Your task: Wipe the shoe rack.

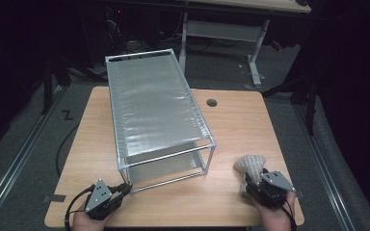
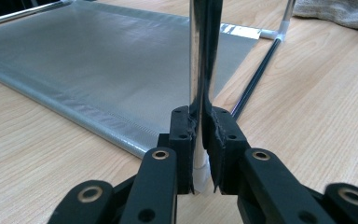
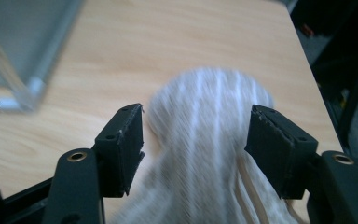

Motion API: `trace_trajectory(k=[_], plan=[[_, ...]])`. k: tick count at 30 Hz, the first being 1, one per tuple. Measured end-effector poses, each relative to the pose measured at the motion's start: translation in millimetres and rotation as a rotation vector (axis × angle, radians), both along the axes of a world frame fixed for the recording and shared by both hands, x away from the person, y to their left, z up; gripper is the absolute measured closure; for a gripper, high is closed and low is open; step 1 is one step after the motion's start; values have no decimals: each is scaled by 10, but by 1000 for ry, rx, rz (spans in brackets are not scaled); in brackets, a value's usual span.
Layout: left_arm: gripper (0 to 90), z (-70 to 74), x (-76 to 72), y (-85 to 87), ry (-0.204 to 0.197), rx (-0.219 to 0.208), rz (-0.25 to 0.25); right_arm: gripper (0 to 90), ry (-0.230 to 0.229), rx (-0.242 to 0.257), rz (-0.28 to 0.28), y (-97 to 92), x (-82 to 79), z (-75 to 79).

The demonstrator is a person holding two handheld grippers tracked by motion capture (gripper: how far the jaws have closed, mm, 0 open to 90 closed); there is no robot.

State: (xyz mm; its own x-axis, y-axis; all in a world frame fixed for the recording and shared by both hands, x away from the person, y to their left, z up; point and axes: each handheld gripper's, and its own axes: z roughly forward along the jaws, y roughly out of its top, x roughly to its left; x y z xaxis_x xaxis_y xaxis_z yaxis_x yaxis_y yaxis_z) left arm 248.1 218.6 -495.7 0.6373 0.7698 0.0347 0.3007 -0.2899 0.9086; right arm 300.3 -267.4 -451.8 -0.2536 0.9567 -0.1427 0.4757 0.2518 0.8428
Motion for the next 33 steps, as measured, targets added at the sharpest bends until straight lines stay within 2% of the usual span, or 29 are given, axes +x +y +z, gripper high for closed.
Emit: trace_trajectory(k=[6, 11, 12, 13, 15, 17, 20, 22, 23, 24, 28, 29, 30, 33], plan=[[806, 1, -26, -6, 3, -1, 8, 342, -74, 44, 76, 232, 0, 187], [806, 10, -33, -28, 0, 11, 2, 399, -90, 97, 206, 554, 65, 218], [807, -12, -62, -70, 29, -68, 10, 413, -81, 105, 232, 626, 86, 209], [809, -13, -71, -63, 28, -66, -1, 428, -77, 110, 258, 697, 106, 200], [809, -14, -94, -73, 32, -73, -9, 493, -83, 98, 285, 817, 144, 177], [809, -7, -124, -82, 34, -66, -25, 620, -63, 71, 315, 920, 215, 134], [809, 1, -188, -104, 33, -60, -44, 790, -36, 85, 345, 962, 280, 76], [809, 12, -208, -113, 28, -50, -60, 804, -35, 94, 347, 961, 301, 57], [809, 20, -211, -119, 23, -31, -75, 806, -27, 104, 352, 950, 325, 60], [808, 34, -208, -119, 22, 11, -95, 806, -23, 104, 354, 938, 354, 63], [808, 37, -202, -309, 22, 13, -156, 798, -32, 113, 319, 898, 558, 52], [808, 43, -190, -405, 22, 21, -177, 735, -31, 107, 300, 894, 593, 53], [807, 47, -174, -489, 20, 28, -195, 639, -31, 82, 250, 885, 628, 62], [808, 57, -94, -719, 23, 35, -244, 553, -82, 103, 192, 764, 536, 98]])
